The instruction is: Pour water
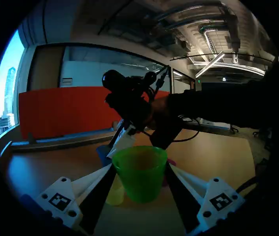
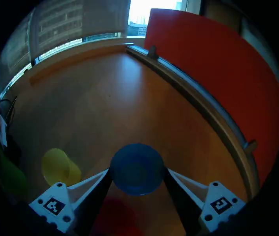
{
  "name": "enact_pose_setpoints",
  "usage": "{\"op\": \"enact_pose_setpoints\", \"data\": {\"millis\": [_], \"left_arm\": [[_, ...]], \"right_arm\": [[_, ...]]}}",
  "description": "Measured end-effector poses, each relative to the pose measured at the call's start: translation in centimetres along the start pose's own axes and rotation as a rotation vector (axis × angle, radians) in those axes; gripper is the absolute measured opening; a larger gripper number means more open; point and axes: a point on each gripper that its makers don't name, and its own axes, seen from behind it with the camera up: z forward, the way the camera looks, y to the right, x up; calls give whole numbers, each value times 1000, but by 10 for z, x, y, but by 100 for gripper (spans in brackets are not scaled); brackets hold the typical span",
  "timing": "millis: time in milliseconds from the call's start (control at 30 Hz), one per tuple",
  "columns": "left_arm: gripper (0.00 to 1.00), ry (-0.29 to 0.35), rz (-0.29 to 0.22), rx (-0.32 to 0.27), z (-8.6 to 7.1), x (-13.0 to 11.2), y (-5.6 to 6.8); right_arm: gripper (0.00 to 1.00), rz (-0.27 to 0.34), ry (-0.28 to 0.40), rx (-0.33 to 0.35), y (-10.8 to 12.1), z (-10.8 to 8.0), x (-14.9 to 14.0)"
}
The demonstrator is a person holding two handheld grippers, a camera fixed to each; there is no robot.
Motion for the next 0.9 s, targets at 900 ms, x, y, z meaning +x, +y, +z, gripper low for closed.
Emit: {"op": "enact_pose_setpoints", "data": {"millis": [900], "left_arm": [[86, 11, 43, 11, -14, 27, 27]], "right_arm": [[93, 92, 399, -77, -21, -137, 14]]}}
